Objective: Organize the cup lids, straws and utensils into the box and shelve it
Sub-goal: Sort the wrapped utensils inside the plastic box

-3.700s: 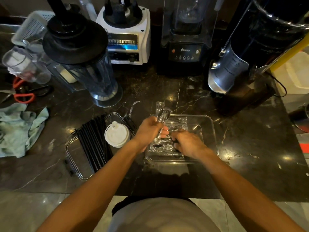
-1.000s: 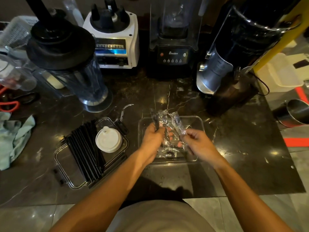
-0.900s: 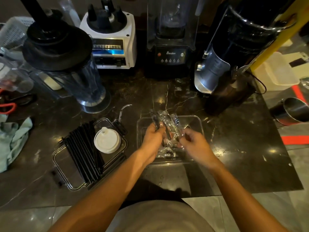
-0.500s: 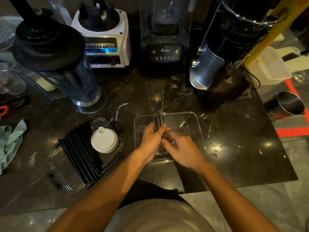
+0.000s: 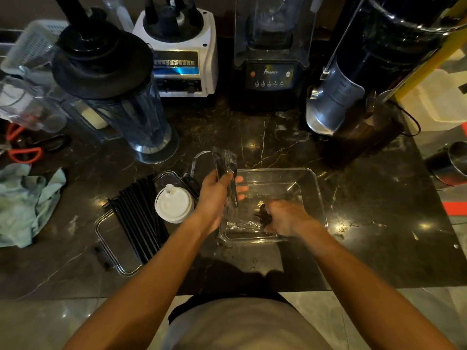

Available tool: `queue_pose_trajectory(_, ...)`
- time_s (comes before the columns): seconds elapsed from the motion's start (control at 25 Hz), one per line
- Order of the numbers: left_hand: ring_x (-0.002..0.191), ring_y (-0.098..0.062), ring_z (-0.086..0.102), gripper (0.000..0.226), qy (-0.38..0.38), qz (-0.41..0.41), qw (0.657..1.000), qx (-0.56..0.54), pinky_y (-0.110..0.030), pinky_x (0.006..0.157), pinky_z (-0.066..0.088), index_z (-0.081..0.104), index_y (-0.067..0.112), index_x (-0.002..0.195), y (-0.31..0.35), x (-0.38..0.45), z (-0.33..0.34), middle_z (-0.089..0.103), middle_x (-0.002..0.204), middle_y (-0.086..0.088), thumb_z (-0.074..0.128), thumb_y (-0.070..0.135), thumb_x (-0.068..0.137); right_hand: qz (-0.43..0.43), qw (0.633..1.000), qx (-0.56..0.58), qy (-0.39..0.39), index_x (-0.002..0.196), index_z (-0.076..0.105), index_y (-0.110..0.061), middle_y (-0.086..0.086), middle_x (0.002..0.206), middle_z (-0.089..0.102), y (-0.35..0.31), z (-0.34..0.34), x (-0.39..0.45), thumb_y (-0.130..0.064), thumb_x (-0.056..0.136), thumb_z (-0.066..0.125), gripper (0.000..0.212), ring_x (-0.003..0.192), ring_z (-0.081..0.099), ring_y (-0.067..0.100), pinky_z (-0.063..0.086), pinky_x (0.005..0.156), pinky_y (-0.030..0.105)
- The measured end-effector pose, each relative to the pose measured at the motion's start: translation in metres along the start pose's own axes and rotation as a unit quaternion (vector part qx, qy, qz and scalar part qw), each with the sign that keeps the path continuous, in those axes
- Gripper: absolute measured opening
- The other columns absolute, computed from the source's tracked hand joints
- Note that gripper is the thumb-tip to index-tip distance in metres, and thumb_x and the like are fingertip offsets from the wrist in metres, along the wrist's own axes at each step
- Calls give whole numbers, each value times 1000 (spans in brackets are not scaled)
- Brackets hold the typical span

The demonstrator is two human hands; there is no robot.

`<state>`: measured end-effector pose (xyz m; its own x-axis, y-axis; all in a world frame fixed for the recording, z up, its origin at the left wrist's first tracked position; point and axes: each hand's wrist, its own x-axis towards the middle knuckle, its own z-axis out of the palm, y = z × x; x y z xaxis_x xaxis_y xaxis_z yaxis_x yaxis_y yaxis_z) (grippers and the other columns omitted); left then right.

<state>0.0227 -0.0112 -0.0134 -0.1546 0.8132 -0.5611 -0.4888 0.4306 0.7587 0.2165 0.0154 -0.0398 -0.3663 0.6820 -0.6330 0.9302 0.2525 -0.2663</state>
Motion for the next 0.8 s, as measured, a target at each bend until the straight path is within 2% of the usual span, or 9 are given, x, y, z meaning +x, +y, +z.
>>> queue_pose_trajectory(0.16,78,-16,78,21,7,-1,1000,-4,-29,70,64,59,15,127,1,-1,-5,75,105,-10,50,19,109,-4,1000,-20,-22,90,67,-17,0,96,65,4,-3,6,-21,92,70,6,94,61,19,38,72,31)
queue_pose_trajectory(0.28,75,-16,77,28,6,-3,1000,-15,-28,69,64,55,9,135,2,-2,-6,73,104,-10,49,18,109,6,996,87,-20,80,69,-19,-2,84,67,13,-12,5,-26,94,71,16,82,63,15,38,62,26)
queue_pose_trajectory(0.4,77,-17,77,27,1,-2,1000,-20,-28,69,64,55,9,133,2,-1,-6,74,105,-11,49,19,109,37,975,216,27,75,69,-20,-7,69,66,20,-19,4,-26,93,74,19,64,61,5,38,54,20)
queue_pose_trajectory(0.56,81,-20,78,21,-4,-5,1000,-19,-29,68,63,59,13,127,1,1,-3,76,106,-11,50,19,109,31,960,275,53,80,66,-23,-7,74,63,23,-20,3,-20,95,71,17,64,56,6,39,59,24)
queue_pose_trajectory(0.64,82,-20,78,18,-9,-4,1000,-18,-29,67,63,61,14,122,0,3,-3,77,103,-10,51,19,109,17,965,258,45,83,66,-28,-11,79,64,23,-21,1,-19,97,67,17,69,57,3,39,61,22)
queue_pose_trajectory(0.72,82,-20,79,17,-13,-2,1000,-17,-28,66,62,62,15,121,0,4,-3,78,99,-8,51,19,108,-20,984,175,-5,83,66,-34,-13,82,64,19,-27,-2,-21,100,60,23,78,60,6,39,64,24)
queue_pose_trajectory(0.76,81,-20,79,17,-14,-2,1000,-17,-28,65,62,62,15,121,0,4,-3,79,96,-6,51,19,108,-42,992,114,-38,83,67,-36,-12,85,65,15,-30,-2,-20,100,57,25,84,61,10,41,69,27)
queue_pose_trajectory(0.8,81,-20,79,17,-14,-1,1000,-17,-27,65,62,62,15,121,-1,4,-3,80,93,-4,51,19,108,-64,995,40,-63,87,70,-36,-10,93,68,9,-34,-1,-19,98,55,26,94,61,15,44,81,33)
